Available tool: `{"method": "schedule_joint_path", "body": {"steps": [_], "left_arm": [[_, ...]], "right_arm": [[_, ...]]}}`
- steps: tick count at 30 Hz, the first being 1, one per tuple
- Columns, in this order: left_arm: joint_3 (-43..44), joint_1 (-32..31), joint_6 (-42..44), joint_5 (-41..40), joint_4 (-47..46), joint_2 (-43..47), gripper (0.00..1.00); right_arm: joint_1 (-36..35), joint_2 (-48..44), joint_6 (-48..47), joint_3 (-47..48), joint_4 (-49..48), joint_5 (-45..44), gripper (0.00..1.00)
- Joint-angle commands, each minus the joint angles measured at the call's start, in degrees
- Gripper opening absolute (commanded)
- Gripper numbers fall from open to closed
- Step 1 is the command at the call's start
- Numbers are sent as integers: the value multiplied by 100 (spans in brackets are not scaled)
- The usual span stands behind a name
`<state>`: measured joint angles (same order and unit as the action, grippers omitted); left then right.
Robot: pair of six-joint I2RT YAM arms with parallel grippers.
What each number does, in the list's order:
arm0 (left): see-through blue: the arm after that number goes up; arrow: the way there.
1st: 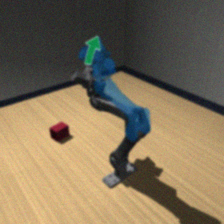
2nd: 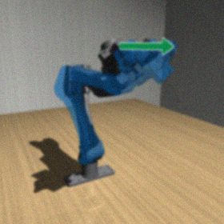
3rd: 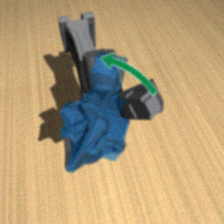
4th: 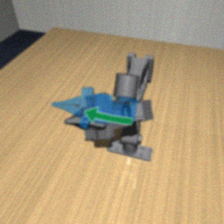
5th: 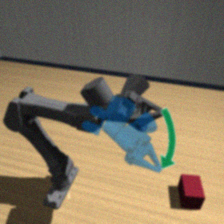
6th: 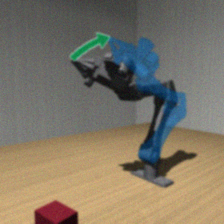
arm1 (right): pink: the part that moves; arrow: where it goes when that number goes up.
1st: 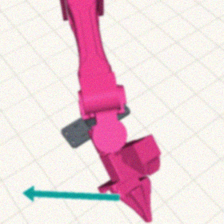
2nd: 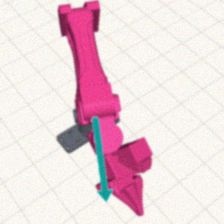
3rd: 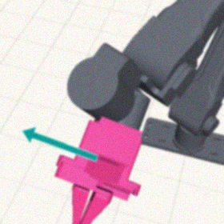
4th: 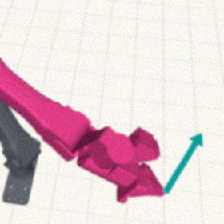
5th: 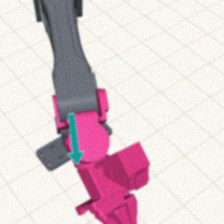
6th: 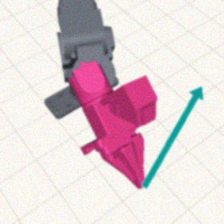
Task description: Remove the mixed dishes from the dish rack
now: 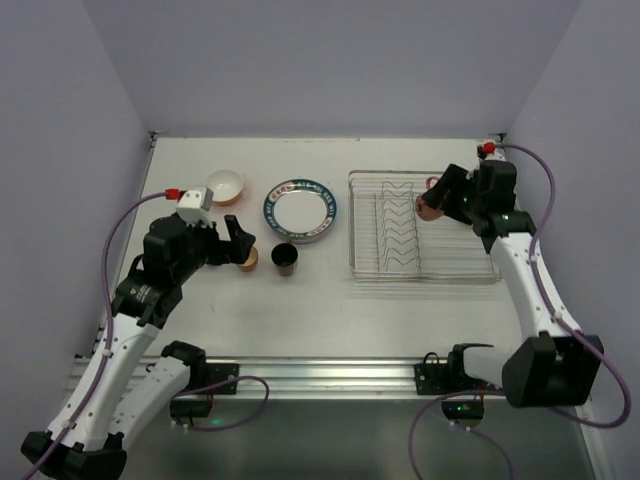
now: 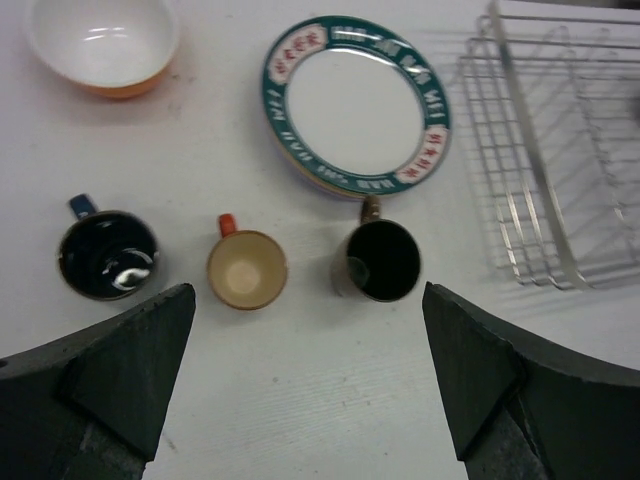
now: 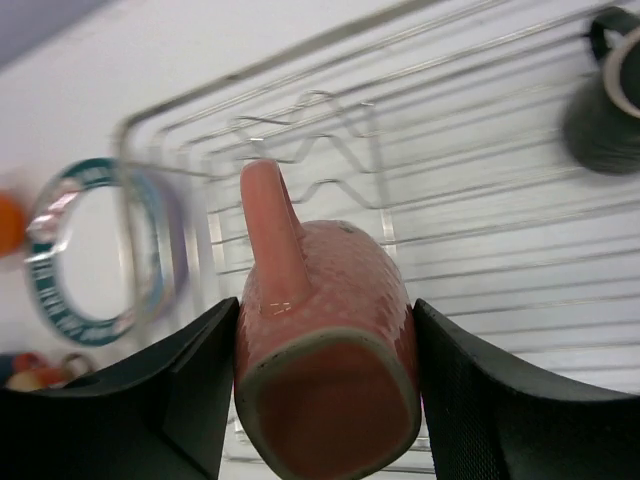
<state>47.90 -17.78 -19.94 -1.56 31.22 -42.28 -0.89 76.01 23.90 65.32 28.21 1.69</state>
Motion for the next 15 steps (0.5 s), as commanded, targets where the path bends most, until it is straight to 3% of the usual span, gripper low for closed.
{"method": "schedule_joint_path", "body": {"steps": [1, 3, 4, 7, 10, 11, 12, 13, 15], "left_arm": [[-219, -41, 272, 2302, -774, 386, 100], [-377, -33, -112, 2974, -1458, 677, 100], [-587, -50, -298, 3613, -2157, 791, 100], [-869, -155, -992, 4355, -3101, 696, 100], [-1185, -812, -1591, 4070, -4657, 511, 100], [-1204, -1372, -1600, 3850, -5095, 371, 100], [-1204, -1673, -1496, 3587, -5239, 283, 100], [-1178, -1920, -1408, 3062, -5301, 178, 100], [-1125, -2544, -1188, 2759, -5573, -130, 100]], "right_arm": [[-43, -1103, 851, -746, -1479, 2199, 0], [-96, -1789, 1743, -1508, -2193, 3378, 0], [-140, -2148, 2106, -1731, -2840, 3608, 0], [-534, -2581, 3276, -2452, -3959, 3856, 0], [-1027, -3047, 4392, -3059, -5039, 3584, 0], [-1228, -3144, 4656, -3217, -5297, 3505, 0], [-1326, -3327, 5216, -3506, -5569, 3417, 0], [-1405, -3425, 5439, -3622, -5954, 3225, 0], [-1721, -3740, 5704, -3798, -6029, 2987, 0]]}}
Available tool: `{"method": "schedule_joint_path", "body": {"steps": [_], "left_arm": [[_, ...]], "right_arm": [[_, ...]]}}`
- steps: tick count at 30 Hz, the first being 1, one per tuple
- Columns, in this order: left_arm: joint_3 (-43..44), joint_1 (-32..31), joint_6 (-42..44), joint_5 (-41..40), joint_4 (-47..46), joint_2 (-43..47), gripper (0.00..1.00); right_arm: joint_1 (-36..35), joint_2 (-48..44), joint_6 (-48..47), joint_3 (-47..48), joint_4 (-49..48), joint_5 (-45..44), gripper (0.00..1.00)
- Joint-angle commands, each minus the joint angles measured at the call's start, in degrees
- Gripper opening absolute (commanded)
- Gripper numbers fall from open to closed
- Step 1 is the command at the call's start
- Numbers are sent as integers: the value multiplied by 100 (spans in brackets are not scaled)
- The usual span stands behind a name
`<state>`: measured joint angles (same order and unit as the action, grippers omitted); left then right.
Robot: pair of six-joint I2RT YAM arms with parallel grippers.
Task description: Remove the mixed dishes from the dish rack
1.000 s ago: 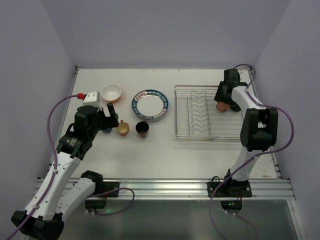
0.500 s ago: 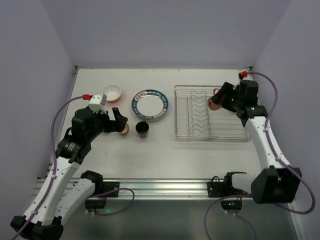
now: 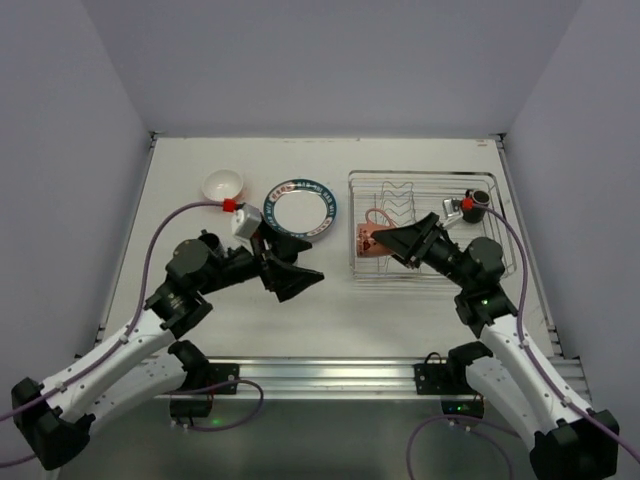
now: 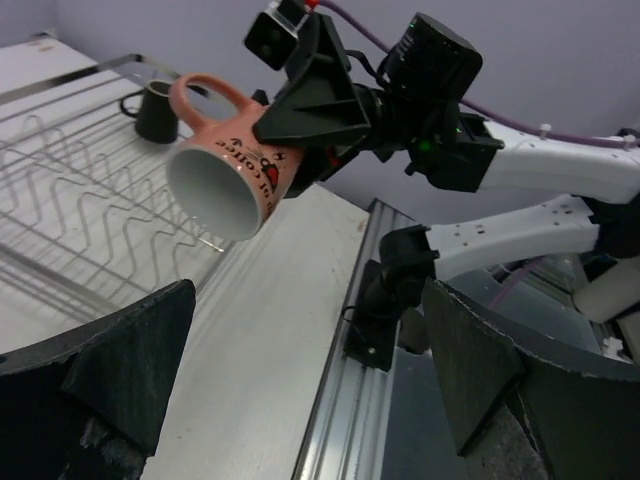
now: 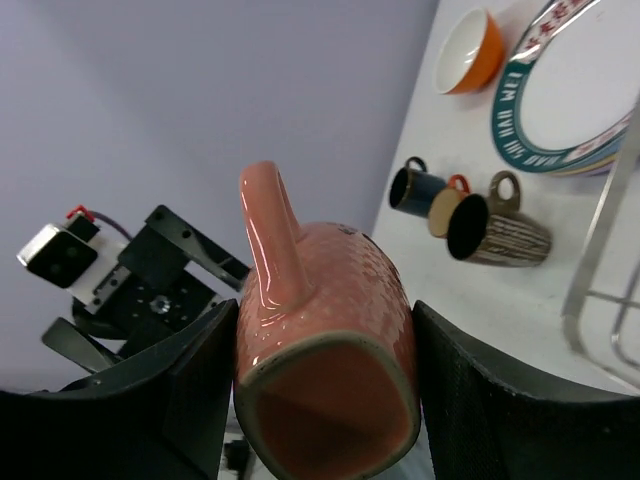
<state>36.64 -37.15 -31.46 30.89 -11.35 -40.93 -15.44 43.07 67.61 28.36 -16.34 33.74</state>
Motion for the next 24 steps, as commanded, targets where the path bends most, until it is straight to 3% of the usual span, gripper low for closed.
{"method": "schedule_joint_path", "body": {"steps": [1, 3, 7, 20, 23, 24], "left_arm": [[1, -758, -1, -662, -1447, -362, 100], [-52, -1188, 166, -821, -1940, -591, 100], [159, -1803, 597, -1497, -2002, -969, 100], [836, -2526, 1388, -1674, -2204, -1761, 83], [923, -2534, 1520, -1674, -2135, -1848, 66], [950, -2534, 1538, -1648, -2117, -1875, 52]], "right_arm": [[-362, -544, 1351, -120, -1452, -505, 0], [-696, -799, 1491, -216, -1381, -797, 0], [-960, -1080, 1755, -349, -1460, -1123, 0], [-1207, -993, 1764, -243, -1495, -939, 0], [-1268, -932, 1808, -269, -1644, -834, 0], [-1277, -871, 1825, -270, -1688, -807, 0]]}}
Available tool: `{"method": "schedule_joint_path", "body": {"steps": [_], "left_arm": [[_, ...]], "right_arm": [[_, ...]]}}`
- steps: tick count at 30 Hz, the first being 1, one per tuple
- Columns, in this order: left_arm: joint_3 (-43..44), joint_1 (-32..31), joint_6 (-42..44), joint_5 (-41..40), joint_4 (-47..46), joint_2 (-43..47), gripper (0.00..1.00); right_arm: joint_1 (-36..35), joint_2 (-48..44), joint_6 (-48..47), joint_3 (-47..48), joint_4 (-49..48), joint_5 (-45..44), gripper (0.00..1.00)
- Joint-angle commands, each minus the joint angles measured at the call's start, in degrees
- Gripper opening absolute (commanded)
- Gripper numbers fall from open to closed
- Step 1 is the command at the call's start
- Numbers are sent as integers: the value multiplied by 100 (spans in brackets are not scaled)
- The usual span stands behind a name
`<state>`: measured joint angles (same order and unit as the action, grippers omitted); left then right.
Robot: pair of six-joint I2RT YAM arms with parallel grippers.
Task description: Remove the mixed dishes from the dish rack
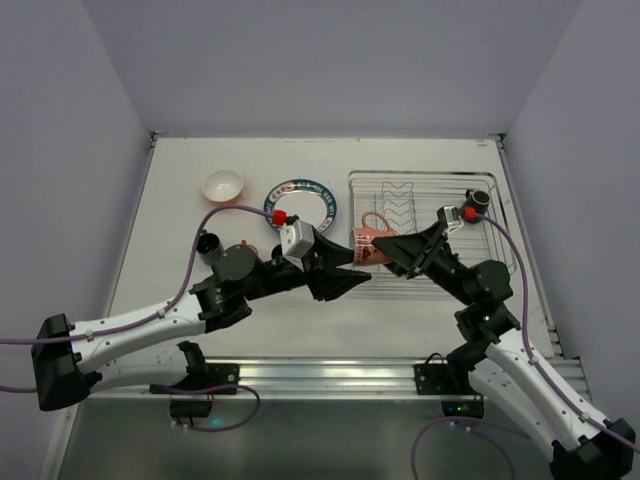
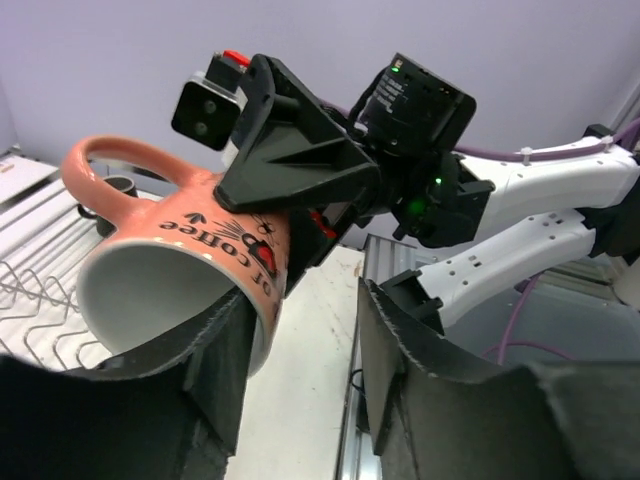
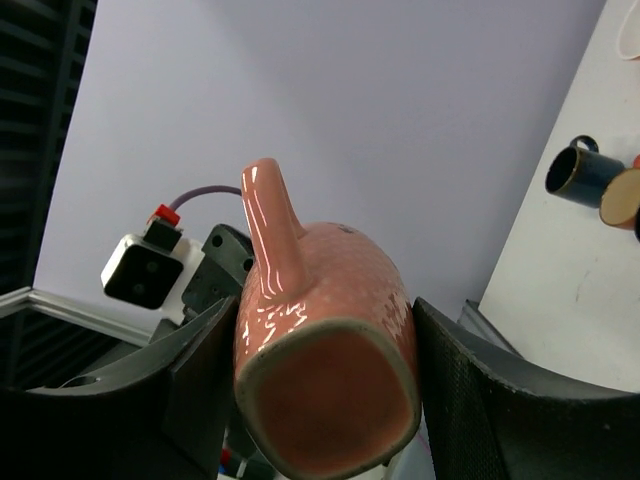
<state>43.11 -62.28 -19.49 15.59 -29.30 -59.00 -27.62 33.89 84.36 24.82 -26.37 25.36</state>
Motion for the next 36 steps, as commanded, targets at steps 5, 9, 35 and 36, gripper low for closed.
{"method": "schedule_joint_path", "body": {"steps": [5, 9, 35, 36], "left_arm": [[329, -30, 506, -83, -278, -173, 24], [399, -30, 683, -197, -173, -208, 11], [1762, -3, 24, -2852, 6998, -198, 0], [1805, -12, 32, -2808, 7173, -382, 0]], "right_arm": [[-165, 30, 213, 102, -808, 197, 0], [-489, -102, 204, 67, -764, 100, 0], [-376, -568, -4434, 2130, 5325, -3799, 99], [-376, -524, -4524, 2211, 5579, -3907, 99]]}}
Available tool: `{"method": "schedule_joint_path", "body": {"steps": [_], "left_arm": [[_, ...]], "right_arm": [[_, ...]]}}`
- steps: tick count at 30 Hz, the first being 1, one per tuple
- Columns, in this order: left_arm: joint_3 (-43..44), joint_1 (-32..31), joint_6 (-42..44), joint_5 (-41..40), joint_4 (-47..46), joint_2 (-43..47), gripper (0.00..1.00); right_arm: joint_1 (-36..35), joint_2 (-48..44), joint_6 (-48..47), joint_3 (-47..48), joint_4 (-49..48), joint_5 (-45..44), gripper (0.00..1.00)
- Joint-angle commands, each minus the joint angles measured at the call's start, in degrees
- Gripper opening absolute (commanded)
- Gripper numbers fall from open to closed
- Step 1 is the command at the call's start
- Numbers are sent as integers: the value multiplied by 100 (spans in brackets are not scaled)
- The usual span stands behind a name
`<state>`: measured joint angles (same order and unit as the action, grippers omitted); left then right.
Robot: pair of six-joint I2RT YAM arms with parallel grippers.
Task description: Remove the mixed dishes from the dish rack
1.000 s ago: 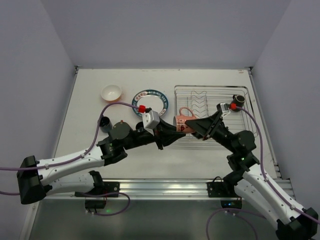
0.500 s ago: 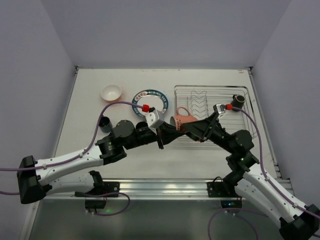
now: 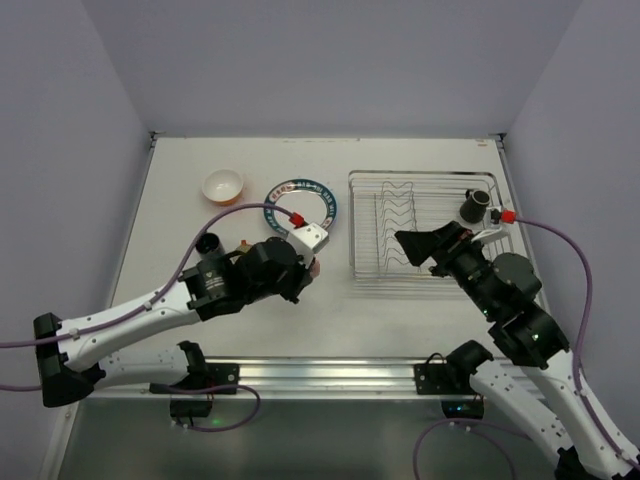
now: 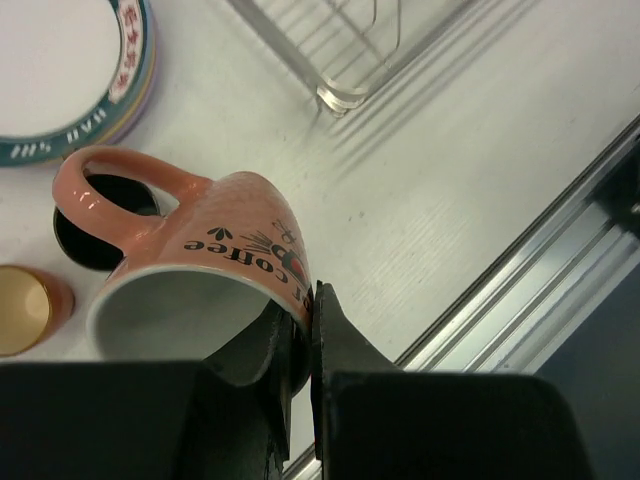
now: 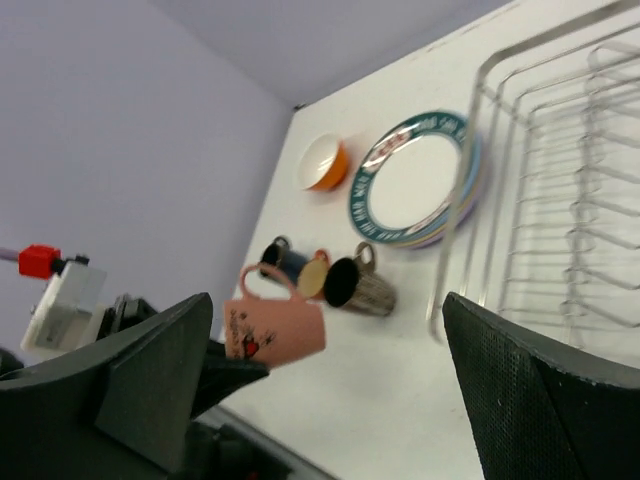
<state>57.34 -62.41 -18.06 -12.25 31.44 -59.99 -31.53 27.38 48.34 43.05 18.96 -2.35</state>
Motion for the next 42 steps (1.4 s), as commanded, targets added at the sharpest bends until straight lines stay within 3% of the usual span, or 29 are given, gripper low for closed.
{"method": "schedule_joint_path", "body": {"steps": [1, 5, 15, 26, 29, 31, 32, 34, 35, 42], "left_arm": [[418, 10, -110, -40, 1423, -381, 0], [296, 10, -127, -155, 1874, -698, 0], [137, 62, 268, 1014, 1480, -1919, 0], [84, 414, 409, 1120, 1259, -2693, 0], [154, 449, 383, 927, 1303, -2746, 16], [189, 440, 365, 918, 1338, -2685, 33], [198, 440, 356, 857, 1364, -2641, 51], [268, 440, 304, 734, 1400, -2475, 67], [304, 440, 286, 585, 1426, -2404, 99], [1182, 458, 426, 452, 1505, -1728, 100]], "right_arm": [[15, 180, -1018, 458, 1144, -1188, 99], [15, 399, -1414, 547, 1303, -1084, 99], [24, 409, -1968, 503, 1444, -1154, 99], [33, 497, -2048, 336, 1444, -1048, 99], [33, 549, -2030, 353, 1444, -1022, 99], [33, 584, -1995, 353, 1444, -1013, 99], [33, 602, -1986, 353, 1435, -1013, 99], [33, 698, -1942, 353, 1435, -1013, 99], [33, 751, -1925, 353, 1426, -1004, 99], [85, 1656, -1705, 607, 1409, -1329, 99]]}}
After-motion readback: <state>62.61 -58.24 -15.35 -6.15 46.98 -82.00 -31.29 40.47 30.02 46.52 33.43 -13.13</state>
